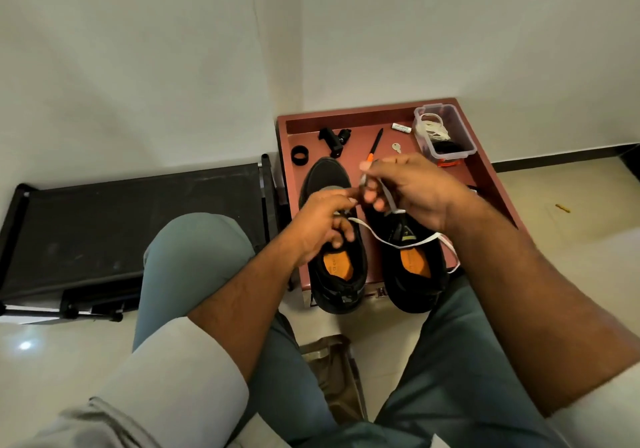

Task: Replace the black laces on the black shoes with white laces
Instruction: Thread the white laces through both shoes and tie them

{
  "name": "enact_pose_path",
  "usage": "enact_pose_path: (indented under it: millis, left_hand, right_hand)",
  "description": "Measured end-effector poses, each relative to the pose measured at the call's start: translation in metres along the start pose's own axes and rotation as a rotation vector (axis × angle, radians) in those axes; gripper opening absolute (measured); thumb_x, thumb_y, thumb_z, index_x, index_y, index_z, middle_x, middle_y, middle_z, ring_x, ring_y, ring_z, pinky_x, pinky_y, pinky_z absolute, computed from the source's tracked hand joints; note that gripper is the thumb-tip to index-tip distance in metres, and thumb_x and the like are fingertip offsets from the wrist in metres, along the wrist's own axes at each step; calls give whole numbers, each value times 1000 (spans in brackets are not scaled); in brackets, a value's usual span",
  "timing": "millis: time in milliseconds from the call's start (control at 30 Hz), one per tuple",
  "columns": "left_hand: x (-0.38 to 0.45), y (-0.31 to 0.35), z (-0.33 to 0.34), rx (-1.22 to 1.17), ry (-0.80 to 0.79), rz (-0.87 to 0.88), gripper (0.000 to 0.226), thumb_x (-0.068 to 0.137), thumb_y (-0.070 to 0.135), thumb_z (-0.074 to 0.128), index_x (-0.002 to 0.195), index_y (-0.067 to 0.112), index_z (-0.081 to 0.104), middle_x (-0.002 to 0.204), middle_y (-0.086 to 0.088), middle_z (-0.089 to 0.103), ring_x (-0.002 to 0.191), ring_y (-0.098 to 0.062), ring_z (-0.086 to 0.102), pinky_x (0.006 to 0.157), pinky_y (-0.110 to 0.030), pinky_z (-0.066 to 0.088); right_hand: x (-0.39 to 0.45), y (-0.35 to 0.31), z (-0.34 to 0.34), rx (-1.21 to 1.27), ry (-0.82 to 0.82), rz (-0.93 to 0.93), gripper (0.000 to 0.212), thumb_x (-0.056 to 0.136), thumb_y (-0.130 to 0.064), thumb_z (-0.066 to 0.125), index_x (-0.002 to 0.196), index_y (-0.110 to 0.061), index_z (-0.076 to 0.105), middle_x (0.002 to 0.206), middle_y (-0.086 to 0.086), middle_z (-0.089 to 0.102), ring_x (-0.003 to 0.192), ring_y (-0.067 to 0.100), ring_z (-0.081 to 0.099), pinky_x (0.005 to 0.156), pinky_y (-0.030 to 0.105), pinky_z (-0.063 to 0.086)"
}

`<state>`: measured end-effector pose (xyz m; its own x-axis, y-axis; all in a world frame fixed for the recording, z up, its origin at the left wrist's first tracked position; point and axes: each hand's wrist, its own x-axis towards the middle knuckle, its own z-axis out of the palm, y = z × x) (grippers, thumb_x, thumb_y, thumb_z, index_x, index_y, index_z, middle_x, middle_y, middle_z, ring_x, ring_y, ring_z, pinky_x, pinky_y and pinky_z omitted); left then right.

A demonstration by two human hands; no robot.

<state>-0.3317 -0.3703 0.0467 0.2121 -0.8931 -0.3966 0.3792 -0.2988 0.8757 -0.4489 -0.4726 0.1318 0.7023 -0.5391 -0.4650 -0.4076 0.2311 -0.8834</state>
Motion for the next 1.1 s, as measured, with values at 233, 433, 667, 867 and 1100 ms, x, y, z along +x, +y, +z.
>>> enact_pose_path:
  millis: [233,433,667,867,1100]
  left_hand:
    - [-15,3,11,-178,-399,-82,35,96,35,47,124,18,56,107,-7,69,84,-23,64,66,-33,49]
    - [-41,3,-25,308,18,-7,21,99,24,53,95,11,70,64,2,59,50,-6,45,46,-18,31]
    - [-35,1,-33,506,24,43,24,96,29,58,88,12,73,53,3,52,50,-13,41,54,-18,38]
    - [-36,9,-42,547,88,5,21,92,22,65,94,2,71,59,1,60,42,2,45,49,-10,37]
    - [-24,5,-46,589,165,34,14,91,18,66,89,6,72,68,-6,66,35,2,43,40,-10,34]
  right_hand:
    - [0,-12,6,520,112,-193,17,93,-21,60,80,-11,64,74,4,68,52,10,53,53,23,48]
    - [17,13,-34,546,526,-138,16,94,-20,60,101,-6,65,80,3,65,62,10,58,59,24,49]
    - [13,56,-1,-344,308,-282,50,87,-13,68,131,-33,53,127,-8,57,100,9,59,87,25,51]
    - [19,80,14,-372,271,-279,12,86,-8,69,88,-19,73,82,-8,70,78,3,63,74,19,46]
    - [25,86,-7,-991,345,-362,42,82,-24,72,122,-32,61,129,-8,59,125,17,49,104,47,39]
